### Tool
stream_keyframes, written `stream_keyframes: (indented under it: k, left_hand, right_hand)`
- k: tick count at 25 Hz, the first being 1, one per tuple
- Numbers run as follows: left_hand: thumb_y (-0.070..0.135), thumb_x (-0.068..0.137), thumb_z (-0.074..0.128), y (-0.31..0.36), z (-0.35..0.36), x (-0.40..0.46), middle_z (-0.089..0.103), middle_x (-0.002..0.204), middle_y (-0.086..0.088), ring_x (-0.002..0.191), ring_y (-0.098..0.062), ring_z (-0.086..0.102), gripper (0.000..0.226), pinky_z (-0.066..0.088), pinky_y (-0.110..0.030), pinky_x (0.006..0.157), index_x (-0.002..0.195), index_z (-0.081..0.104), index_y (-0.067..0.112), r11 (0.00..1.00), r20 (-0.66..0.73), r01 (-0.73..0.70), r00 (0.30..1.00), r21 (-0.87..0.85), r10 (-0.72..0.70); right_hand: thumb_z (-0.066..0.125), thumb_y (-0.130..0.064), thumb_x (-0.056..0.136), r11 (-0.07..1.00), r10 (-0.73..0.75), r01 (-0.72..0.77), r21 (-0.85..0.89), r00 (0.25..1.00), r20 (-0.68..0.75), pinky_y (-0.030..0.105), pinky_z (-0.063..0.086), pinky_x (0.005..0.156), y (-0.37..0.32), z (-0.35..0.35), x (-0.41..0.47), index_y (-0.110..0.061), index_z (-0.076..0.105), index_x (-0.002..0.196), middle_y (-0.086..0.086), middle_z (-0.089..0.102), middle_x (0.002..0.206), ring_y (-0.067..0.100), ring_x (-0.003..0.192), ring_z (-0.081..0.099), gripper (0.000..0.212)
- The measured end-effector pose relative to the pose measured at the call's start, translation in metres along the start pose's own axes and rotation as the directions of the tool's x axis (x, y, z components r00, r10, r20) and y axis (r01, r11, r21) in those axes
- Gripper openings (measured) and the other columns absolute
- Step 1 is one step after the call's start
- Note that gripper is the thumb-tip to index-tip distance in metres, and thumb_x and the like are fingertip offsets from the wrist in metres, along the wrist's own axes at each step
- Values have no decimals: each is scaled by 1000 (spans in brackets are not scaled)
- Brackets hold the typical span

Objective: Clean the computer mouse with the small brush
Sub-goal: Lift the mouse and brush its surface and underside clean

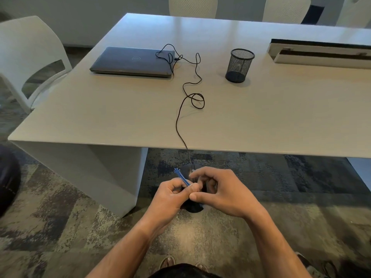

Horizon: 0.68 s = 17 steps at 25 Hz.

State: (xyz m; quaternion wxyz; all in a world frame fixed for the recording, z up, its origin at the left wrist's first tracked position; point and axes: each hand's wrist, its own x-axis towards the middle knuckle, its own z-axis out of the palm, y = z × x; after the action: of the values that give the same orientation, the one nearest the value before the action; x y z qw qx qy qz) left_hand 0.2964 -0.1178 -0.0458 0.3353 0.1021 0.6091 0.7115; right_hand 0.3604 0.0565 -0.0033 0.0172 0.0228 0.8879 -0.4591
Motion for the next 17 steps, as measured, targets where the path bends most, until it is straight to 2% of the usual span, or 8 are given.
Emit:
stream_keyframes:
  k: [2,6,8,10,14,17]
  left_hand:
    - [35,81,77,0,-1,0,75,96,-21,95,-36,73,29,60,-45,88,96,78,11,999,-9,-14,1000,38,14]
    - [35,81,76,-5,-2,-2,75,90,-22,94,-44,70,28,57,-51,91,95,77,10,993,-14,-23,1000,116,25]
    - [34,79,77,-3,-2,-4,75,88,-17,87,-35,71,27,59,-43,87,93,77,10,989,-11,-33,999,143,35]
    - [29,75,80,-1,-2,-5,73,90,-15,86,-25,69,26,59,-36,85,92,78,11,984,13,-53,999,169,52]
    - [12,71,82,-4,-5,-6,68,107,-29,97,-34,70,37,59,-43,90,103,72,-3,994,60,-36,998,105,30]
    - [4,70,79,-6,-6,-8,71,103,-22,94,-32,71,33,61,-41,84,103,72,1,999,71,-16,997,32,14]
  right_hand:
    - [84,-28,79,998,18,-17,-53,1000,6,15,46,60,-2,1,0,-35,65,120,-15,63,82,-2,62,54,46]
    - [81,-23,82,991,2,0,-131,1000,14,17,51,64,-4,4,-1,-35,62,124,-14,63,82,-1,66,58,48]
    - [78,-24,85,990,-13,14,-144,1000,3,17,52,65,-5,7,-2,-34,62,124,-13,64,80,0,68,59,43]
    - [78,-24,86,994,-8,7,-113,1000,-9,18,53,65,-3,9,-3,-35,64,120,-12,65,77,3,68,61,38]
    - [76,-13,86,1000,22,-22,14,1000,2,21,55,66,4,7,-6,-34,68,113,-9,66,74,3,66,62,35]
    - [79,-12,86,982,37,-41,183,999,28,23,55,68,12,2,-9,-33,70,111,-6,68,75,6,67,64,34]
